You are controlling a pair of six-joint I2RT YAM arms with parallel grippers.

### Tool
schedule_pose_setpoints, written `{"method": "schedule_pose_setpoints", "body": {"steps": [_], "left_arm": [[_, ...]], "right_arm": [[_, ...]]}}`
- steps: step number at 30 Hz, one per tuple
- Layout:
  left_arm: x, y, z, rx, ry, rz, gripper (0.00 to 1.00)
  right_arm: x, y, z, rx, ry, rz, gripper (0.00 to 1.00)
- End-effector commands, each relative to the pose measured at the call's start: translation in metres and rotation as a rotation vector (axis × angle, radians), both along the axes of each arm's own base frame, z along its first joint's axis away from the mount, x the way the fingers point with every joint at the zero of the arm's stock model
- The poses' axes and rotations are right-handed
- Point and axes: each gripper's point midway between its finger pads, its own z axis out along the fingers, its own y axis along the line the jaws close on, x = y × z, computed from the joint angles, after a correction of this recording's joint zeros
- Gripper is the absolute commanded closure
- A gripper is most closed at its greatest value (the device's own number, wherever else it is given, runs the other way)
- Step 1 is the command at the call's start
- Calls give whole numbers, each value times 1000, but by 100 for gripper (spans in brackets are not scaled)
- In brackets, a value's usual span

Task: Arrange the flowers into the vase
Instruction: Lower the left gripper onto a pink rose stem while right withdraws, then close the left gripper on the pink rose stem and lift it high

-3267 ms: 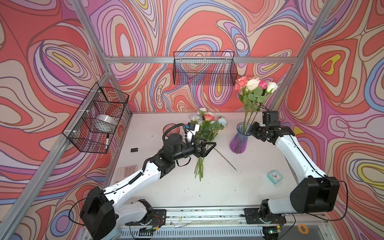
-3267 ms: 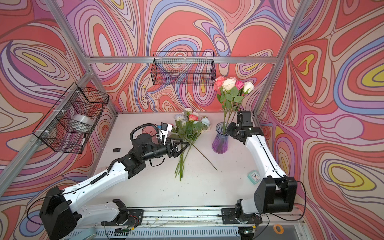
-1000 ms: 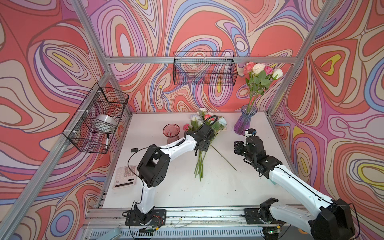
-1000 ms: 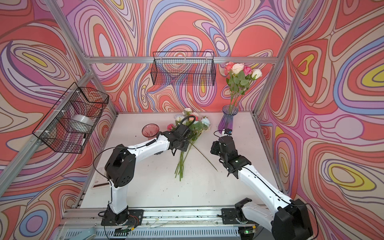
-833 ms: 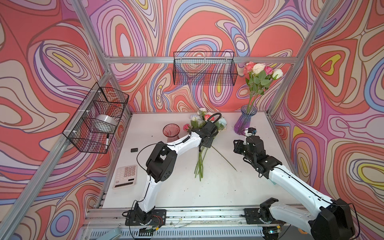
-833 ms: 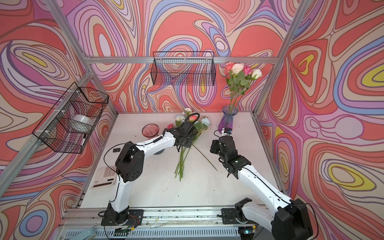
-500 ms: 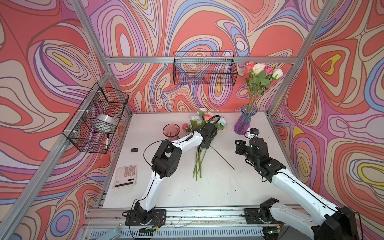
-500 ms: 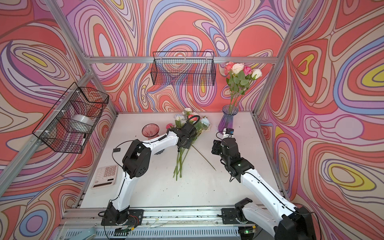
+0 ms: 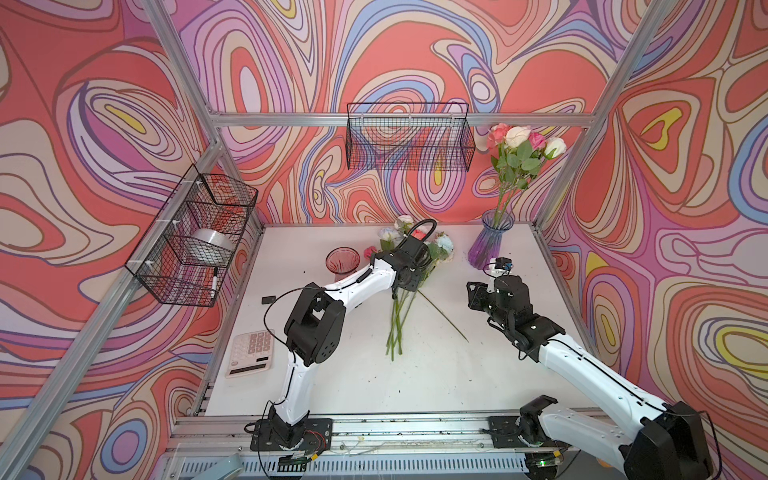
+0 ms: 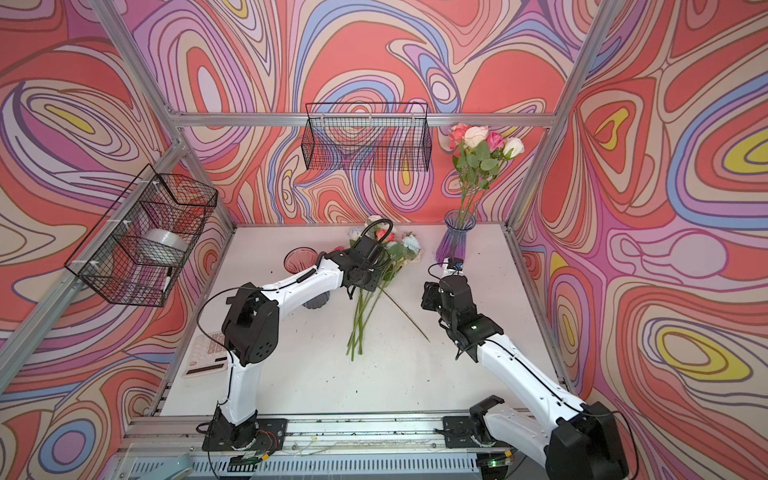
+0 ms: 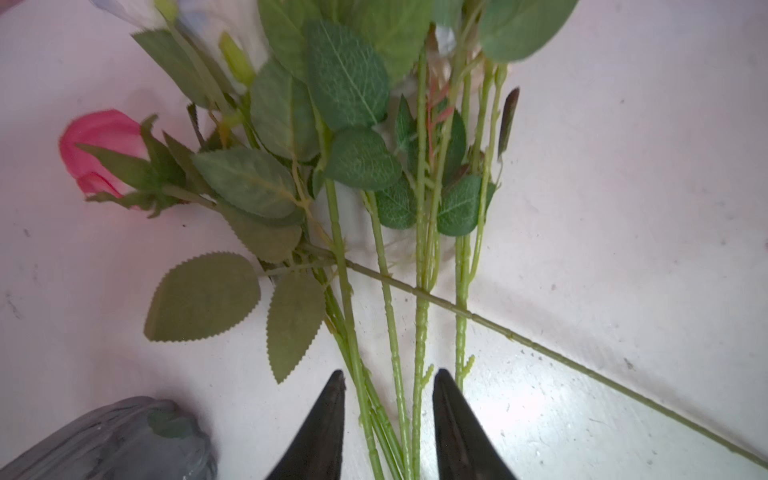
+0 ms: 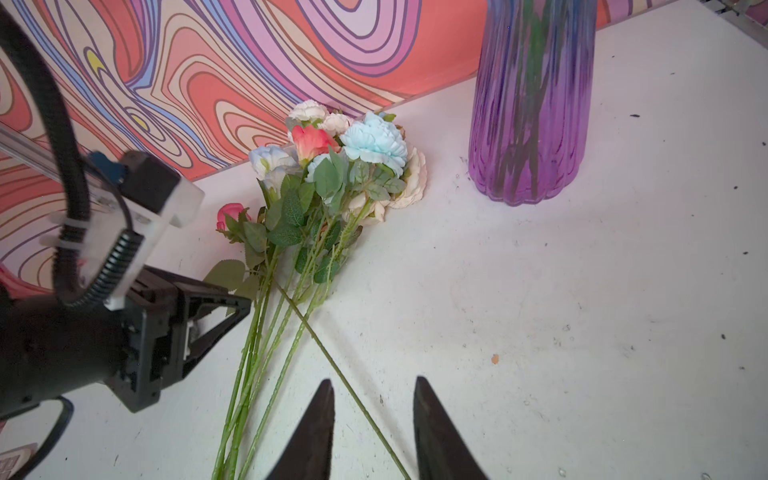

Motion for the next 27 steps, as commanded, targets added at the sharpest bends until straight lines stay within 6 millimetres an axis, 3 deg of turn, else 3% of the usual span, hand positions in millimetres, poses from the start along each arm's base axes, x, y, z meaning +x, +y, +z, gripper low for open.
{"method": "schedule_pose_setpoints", "body": {"steps": [1,5,12,18,25,27], "left_arm": [[4,17,-20,46,54,10,66],[4,18,-39,46,96,9,68],[-1,6,-56,-1,141,-32,71],[3,18,-67,65,128,-4,76],[6,29,-73,124,118,8,75],[5,27,-77,109,137,2,80]], "right_arm": [[0,3,-2,6,-1,11,67],[-2,1,-2,1,1,6,67],[-4,-1,-6,-6,9,1,67],[-4,0,-6,-5,12,4,67],[-4,-1,-6,-7,13,3,67],[-4,-1,-6,-7,11,1,68]]}}
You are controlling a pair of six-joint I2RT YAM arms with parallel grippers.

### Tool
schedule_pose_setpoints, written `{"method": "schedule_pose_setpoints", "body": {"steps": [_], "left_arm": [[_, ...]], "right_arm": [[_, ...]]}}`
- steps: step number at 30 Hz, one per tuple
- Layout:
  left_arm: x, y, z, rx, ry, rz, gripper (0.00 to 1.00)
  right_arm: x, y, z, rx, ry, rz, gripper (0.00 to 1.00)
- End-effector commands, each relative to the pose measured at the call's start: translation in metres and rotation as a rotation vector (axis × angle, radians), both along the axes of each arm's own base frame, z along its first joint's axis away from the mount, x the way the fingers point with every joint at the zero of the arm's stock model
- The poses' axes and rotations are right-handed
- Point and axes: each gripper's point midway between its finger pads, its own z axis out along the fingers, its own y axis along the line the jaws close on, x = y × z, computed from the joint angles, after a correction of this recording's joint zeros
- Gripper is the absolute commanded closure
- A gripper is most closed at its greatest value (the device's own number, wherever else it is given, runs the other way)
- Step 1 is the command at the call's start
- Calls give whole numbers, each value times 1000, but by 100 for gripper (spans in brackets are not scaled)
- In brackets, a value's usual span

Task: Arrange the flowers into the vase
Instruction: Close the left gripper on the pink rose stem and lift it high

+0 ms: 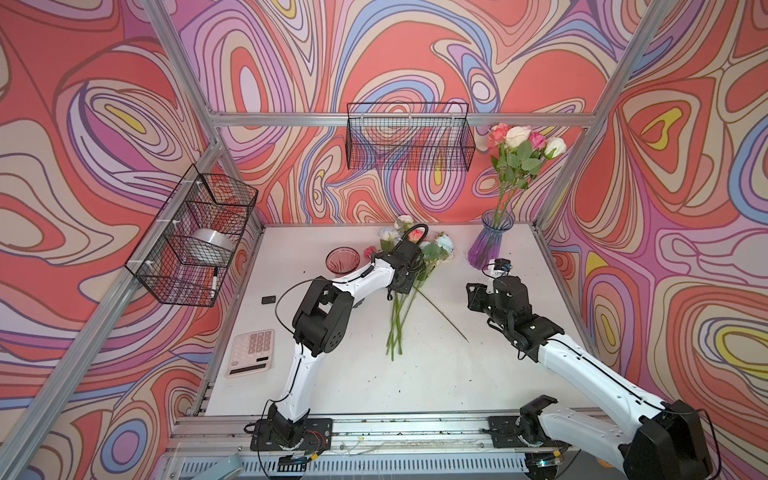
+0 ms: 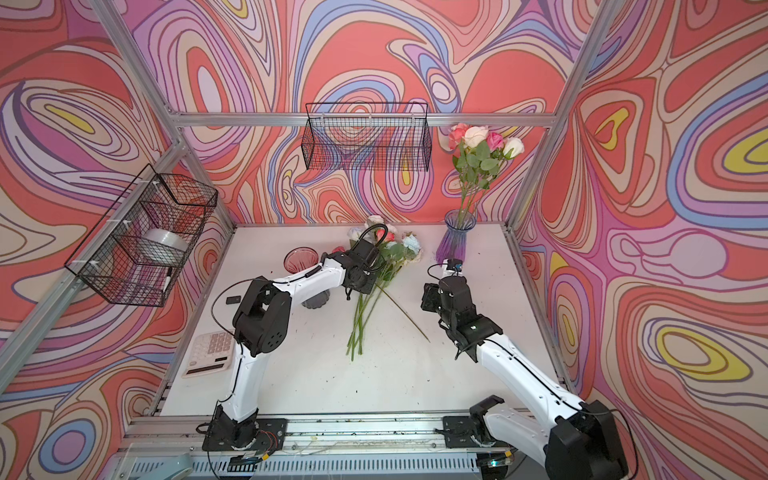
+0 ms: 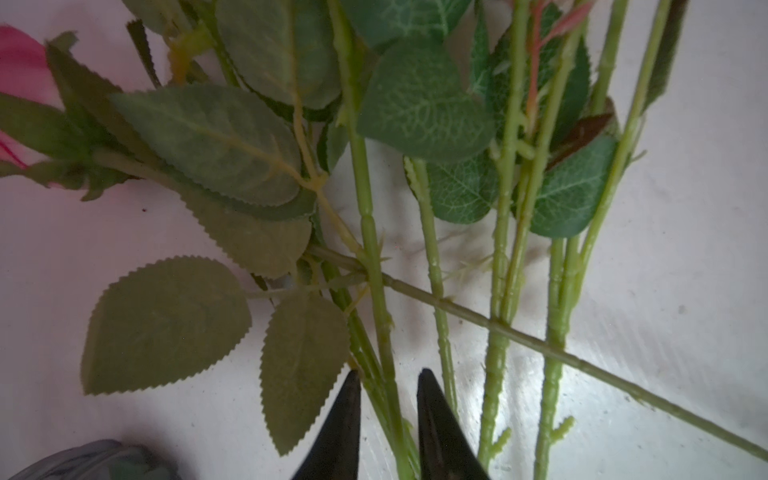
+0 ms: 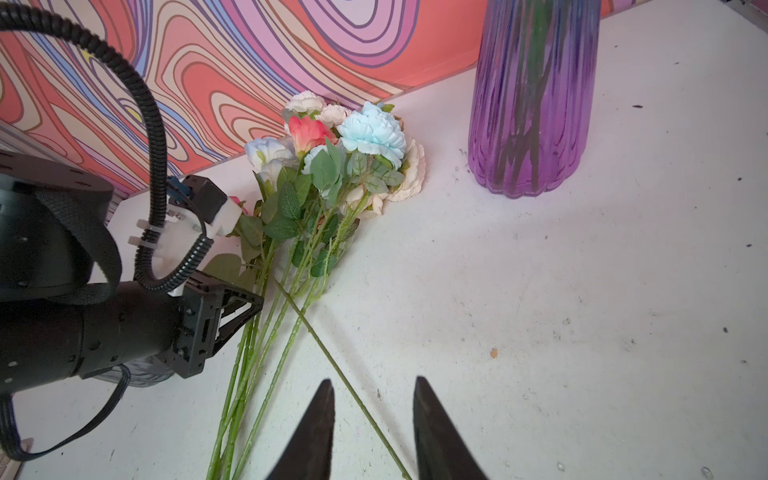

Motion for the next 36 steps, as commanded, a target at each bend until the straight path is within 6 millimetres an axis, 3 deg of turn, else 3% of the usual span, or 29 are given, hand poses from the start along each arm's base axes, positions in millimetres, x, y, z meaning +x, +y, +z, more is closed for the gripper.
{"method": "schedule_pose_setpoints", "body": {"steps": [1,7,10,14,17,23,27,31,34,36], "left_arm": [[-4,6,-21,37,45,-12,83],[-4,-4,-2,-34,42,-16,95],[-6,-9,31,-106,29,11,99],[-12,-11,99,-223,-46,20,100],[-21,-4,137,-266,-98,20,100],[-45,10,168,-298,-127,1,100],[-72,10,190,-383,-136,-73,100],[-93,26,247,-483,-379,-135,100],[-96,56,303,-495,-671,-110,100],[-96,75,336,-470,-840,-72,100]], "right_arm": [[-3,-1,-1,-2,0,-1,68],[-5,-3,5,3,-13,-7,68],[-6,-3,6,5,-16,-5,68],[-6,-6,11,-7,-28,-13,68],[-5,-7,13,-12,-38,-17,68],[-1,-5,21,-15,-56,-13,68],[0,-3,27,-2,-82,-6,68],[1,5,32,39,-127,34,65],[4,14,37,100,-175,63,43],[12,14,35,140,-165,24,45]]}}
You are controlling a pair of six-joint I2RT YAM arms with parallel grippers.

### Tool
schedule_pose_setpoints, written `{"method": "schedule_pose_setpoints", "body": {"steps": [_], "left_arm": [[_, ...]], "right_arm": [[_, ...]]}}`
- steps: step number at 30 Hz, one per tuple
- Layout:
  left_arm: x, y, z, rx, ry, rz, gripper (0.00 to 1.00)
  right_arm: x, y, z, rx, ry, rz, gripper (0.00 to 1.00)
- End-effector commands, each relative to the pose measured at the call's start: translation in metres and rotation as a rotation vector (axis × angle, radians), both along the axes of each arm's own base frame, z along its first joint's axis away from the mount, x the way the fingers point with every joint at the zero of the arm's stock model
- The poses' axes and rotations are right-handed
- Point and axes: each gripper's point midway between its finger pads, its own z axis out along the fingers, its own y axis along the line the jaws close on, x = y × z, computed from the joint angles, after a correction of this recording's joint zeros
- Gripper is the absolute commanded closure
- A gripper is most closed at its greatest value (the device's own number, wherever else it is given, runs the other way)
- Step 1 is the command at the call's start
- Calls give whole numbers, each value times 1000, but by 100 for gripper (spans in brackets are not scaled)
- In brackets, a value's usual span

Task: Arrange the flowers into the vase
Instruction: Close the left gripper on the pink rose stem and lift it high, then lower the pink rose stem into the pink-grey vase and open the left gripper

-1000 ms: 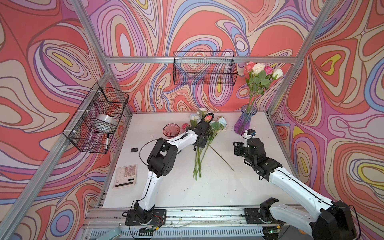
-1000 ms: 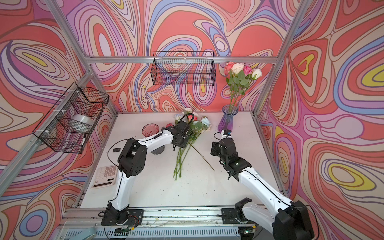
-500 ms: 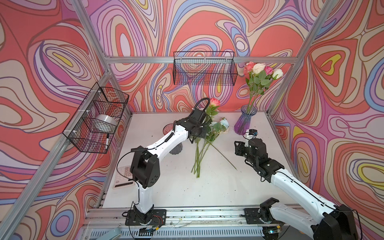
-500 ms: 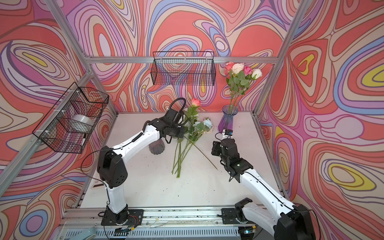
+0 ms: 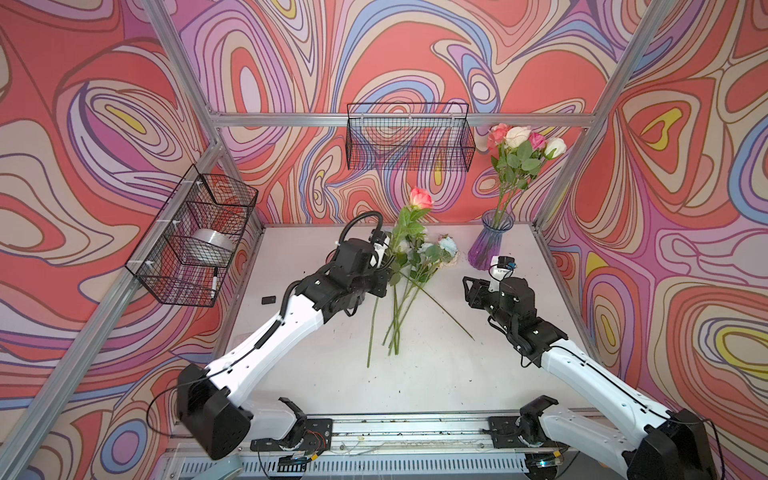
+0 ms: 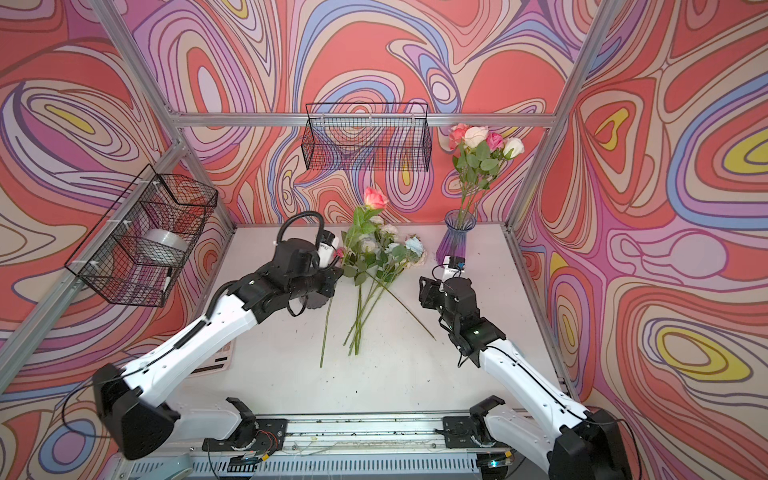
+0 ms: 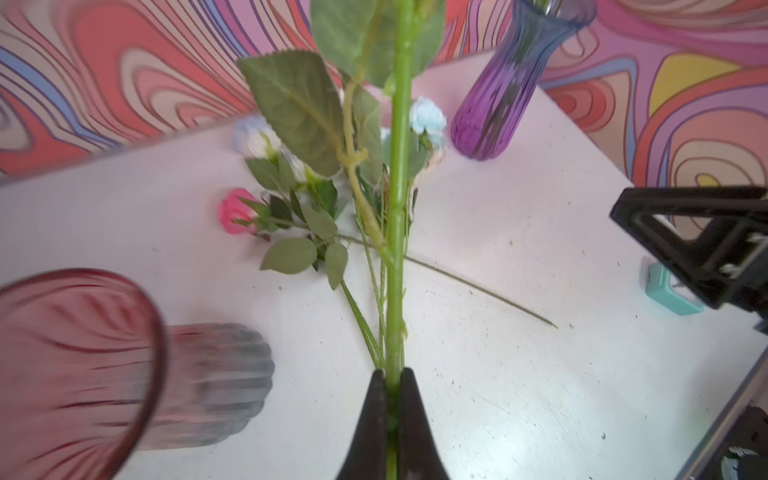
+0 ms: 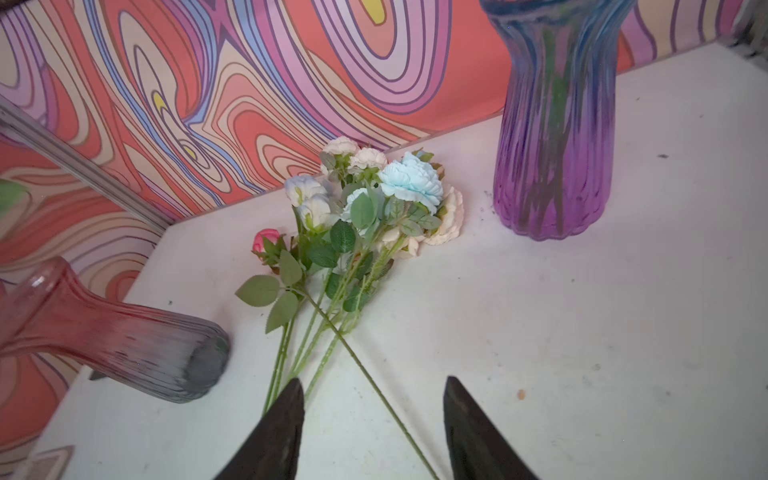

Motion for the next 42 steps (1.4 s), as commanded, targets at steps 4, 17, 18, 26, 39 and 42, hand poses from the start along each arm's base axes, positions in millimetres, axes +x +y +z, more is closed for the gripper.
{"method": "schedule_pose_setpoints", "body": {"steps": [4,17,18,26,39,42], "left_arm": [[12,47,158,-34,-622,195,100],[86,123,219,73,-839,520,100],[92,126,214,78,-821,533,100],[119,124,115,58,-561,526,100],[107,115,-12,76,-185,475,96],[101,120,-18,71,-171,496,91]], "right_arm": [[20,17,-2,83,-2,22,76],[6,37,0,119,-25,159,69],[5,37,-1,119,-22,165,69],[0,32,-7,102,-5,146,68],[3,38,-17,117,33,163,63],[2,38,-17,119,34,165,62]]}}
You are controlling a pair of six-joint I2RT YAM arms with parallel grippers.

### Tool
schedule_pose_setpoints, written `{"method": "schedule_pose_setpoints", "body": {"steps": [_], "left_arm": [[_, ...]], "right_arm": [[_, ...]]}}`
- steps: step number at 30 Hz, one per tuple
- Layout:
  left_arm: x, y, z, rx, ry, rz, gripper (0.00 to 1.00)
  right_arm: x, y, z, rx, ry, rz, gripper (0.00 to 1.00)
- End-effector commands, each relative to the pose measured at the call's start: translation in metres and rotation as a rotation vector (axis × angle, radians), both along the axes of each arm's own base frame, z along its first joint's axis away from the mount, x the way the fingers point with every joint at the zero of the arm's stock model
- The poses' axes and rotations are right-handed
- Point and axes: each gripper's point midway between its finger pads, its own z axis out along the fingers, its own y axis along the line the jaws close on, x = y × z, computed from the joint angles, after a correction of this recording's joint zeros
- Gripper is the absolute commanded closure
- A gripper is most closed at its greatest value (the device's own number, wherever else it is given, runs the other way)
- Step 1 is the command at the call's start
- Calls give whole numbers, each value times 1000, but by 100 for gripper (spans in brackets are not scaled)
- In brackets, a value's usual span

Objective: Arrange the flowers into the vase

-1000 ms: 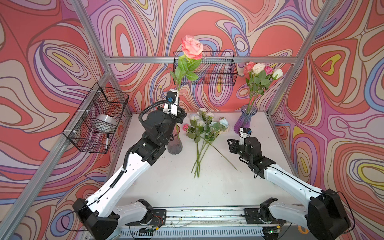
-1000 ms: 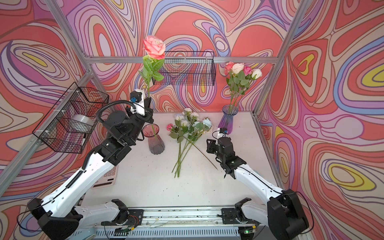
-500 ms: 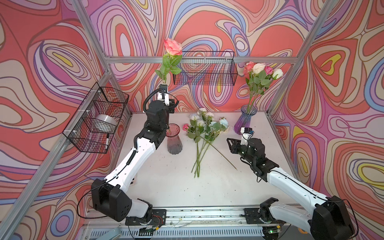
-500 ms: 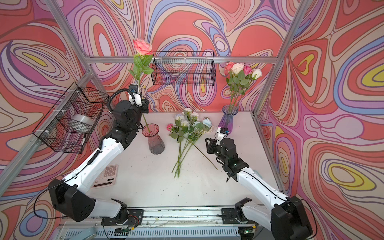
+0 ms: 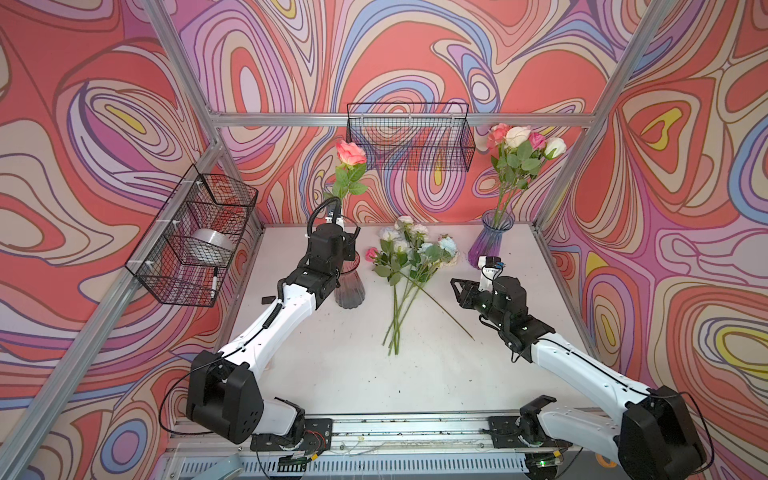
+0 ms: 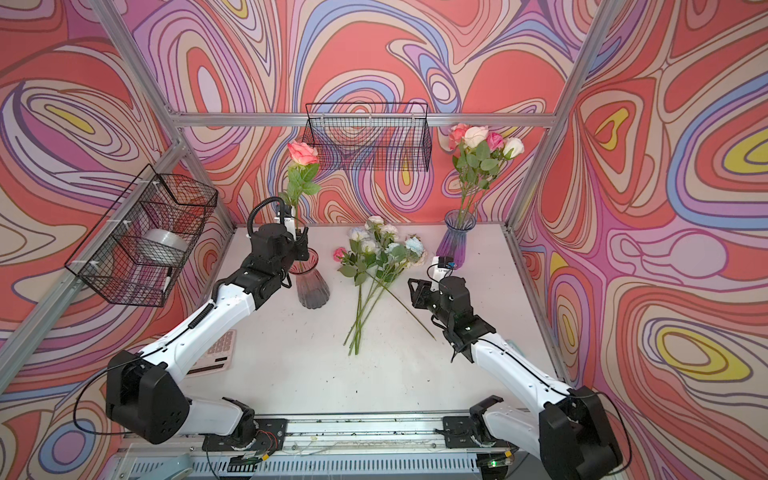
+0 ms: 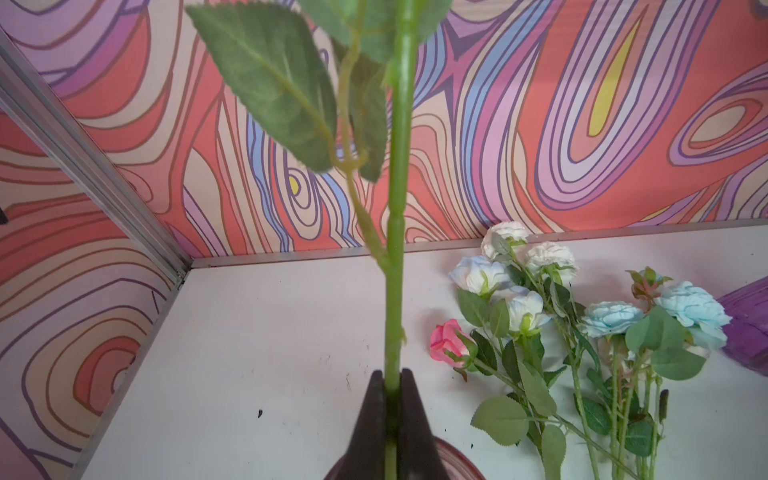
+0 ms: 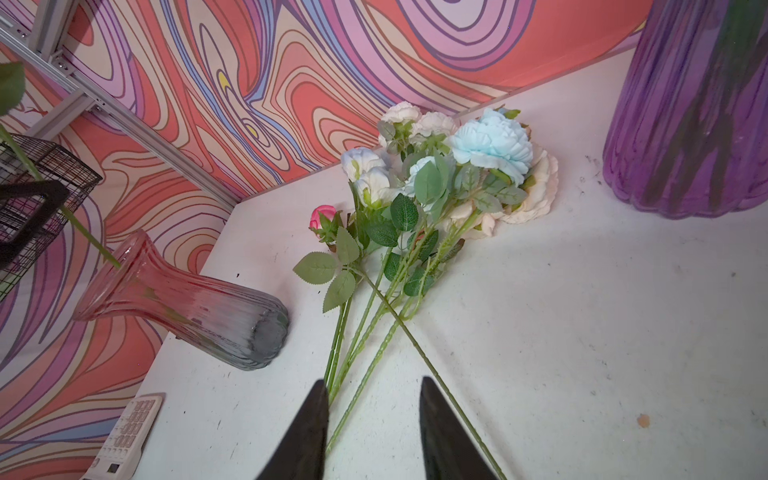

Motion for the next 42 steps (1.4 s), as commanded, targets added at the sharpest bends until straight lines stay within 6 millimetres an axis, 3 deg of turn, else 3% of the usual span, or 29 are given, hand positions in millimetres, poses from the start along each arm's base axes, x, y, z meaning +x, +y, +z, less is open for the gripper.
{"method": "schedule_pose_setpoints", "body": {"steps": [1,8,10,16,20,23,28,33,38,42], "left_arm": [[-12,7,-16,-39,50,29,90],[-24,9,-13,-39,37,13,75],[-28,9,-7,-46,28,3,68],[-44,9,16,-87,2,-22,63],[-62,-3,36,-122,12,-81,62],[-80,-26,47,-109,13,-140,62],[-103,-83,19,-37,128,-244,61],[-110,-137,-45,-94,284,-323,64],[-114,-154,-79,-177,376,-337,64],[-115,-151,-74,-207,348,-334,62]], "right_arm": [[-3,0,-4,1,12,5,62],[-4,-1,-3,-9,7,4,61],[-4,-1,-3,-8,6,2,61],[-4,-2,-1,-8,3,1,60],[-3,-4,-6,-39,14,-3,60],[0,-3,-16,-76,55,-1,63],[3,-4,-27,-103,82,-5,71],[15,1,-53,-236,171,43,69],[22,18,-106,-402,377,207,58],[28,22,-137,-487,446,275,55]]}}
